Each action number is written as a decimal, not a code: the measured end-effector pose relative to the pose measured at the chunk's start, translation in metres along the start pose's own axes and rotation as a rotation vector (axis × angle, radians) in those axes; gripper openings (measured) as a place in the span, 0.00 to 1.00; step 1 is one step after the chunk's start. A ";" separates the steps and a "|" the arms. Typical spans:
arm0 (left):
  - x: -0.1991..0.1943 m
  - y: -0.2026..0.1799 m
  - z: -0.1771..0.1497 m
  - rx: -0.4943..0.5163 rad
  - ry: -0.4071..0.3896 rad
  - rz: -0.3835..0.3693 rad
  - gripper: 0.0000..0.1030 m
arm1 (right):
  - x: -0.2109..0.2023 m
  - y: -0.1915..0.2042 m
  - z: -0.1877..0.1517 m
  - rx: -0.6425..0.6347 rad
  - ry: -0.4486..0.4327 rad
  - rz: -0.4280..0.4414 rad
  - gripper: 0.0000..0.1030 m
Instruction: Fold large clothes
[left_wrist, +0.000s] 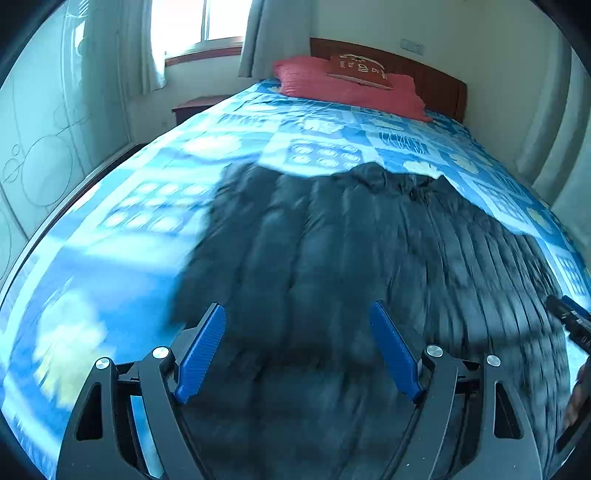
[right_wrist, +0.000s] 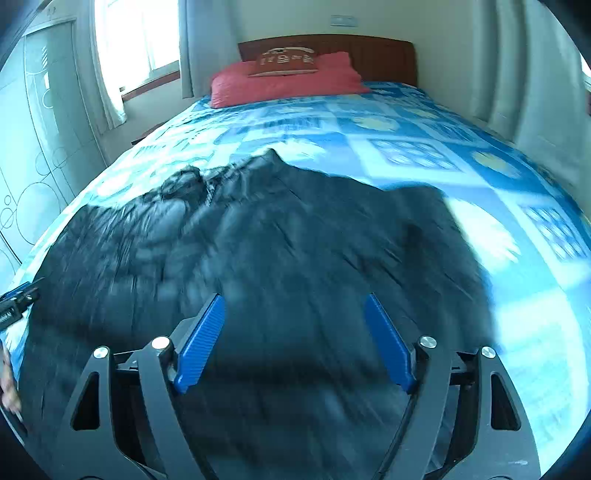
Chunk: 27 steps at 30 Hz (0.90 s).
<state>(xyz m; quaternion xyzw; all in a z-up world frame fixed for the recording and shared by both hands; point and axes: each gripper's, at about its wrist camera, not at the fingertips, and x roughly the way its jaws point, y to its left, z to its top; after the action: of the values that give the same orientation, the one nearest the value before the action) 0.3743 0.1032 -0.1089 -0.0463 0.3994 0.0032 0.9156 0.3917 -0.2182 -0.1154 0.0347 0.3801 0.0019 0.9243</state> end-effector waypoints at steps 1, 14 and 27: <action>-0.021 0.011 -0.017 0.006 -0.008 0.002 0.77 | -0.017 -0.011 -0.015 -0.005 0.013 -0.013 0.76; -0.152 0.076 -0.195 -0.111 0.132 -0.049 0.77 | -0.168 -0.085 -0.215 0.146 0.145 -0.107 0.77; -0.180 0.082 -0.254 -0.264 0.168 -0.213 0.77 | -0.198 -0.082 -0.274 0.232 0.175 -0.003 0.64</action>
<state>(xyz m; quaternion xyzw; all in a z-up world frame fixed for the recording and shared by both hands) 0.0630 0.1679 -0.1559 -0.2082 0.4633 -0.0453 0.8602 0.0566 -0.2886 -0.1758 0.1403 0.4567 -0.0405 0.8775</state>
